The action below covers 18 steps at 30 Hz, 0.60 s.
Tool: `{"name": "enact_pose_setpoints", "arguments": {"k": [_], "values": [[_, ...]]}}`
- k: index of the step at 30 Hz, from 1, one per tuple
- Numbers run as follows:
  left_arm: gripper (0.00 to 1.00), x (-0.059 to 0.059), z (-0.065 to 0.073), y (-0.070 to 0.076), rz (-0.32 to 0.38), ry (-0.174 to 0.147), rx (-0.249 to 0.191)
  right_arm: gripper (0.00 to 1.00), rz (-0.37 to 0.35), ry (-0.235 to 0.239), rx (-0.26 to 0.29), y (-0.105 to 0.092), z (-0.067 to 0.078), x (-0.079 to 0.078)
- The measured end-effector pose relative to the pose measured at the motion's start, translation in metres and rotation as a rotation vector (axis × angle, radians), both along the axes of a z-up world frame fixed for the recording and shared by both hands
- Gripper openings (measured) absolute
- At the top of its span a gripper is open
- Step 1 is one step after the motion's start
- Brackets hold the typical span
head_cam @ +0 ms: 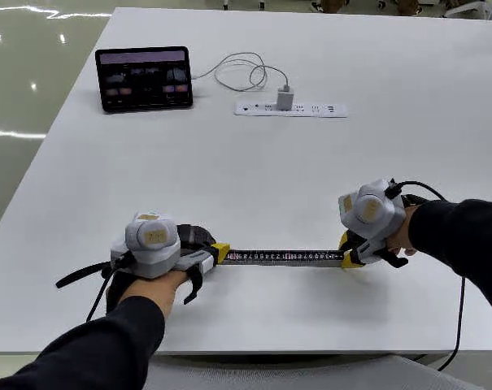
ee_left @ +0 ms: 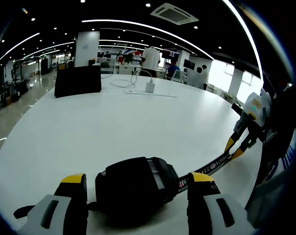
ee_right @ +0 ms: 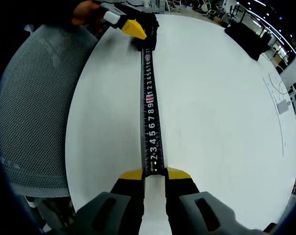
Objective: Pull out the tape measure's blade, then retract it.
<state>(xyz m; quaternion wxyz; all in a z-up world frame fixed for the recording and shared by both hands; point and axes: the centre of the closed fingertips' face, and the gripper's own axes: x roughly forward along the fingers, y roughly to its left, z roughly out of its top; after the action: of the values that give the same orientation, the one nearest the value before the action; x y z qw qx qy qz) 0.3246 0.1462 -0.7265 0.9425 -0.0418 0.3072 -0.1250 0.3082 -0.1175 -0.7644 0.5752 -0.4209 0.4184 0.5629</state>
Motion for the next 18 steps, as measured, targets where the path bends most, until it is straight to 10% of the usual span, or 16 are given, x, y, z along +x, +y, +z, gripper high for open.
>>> {"name": "enact_pose_setpoints", "arguments": {"k": [18], "values": [[0.72, -0.0002, -0.0064, -0.0032, 0.015, 0.029, -0.012, 0.11, -0.018, 0.015, -0.048, -0.0001, 0.0002, 0.0009]]}}
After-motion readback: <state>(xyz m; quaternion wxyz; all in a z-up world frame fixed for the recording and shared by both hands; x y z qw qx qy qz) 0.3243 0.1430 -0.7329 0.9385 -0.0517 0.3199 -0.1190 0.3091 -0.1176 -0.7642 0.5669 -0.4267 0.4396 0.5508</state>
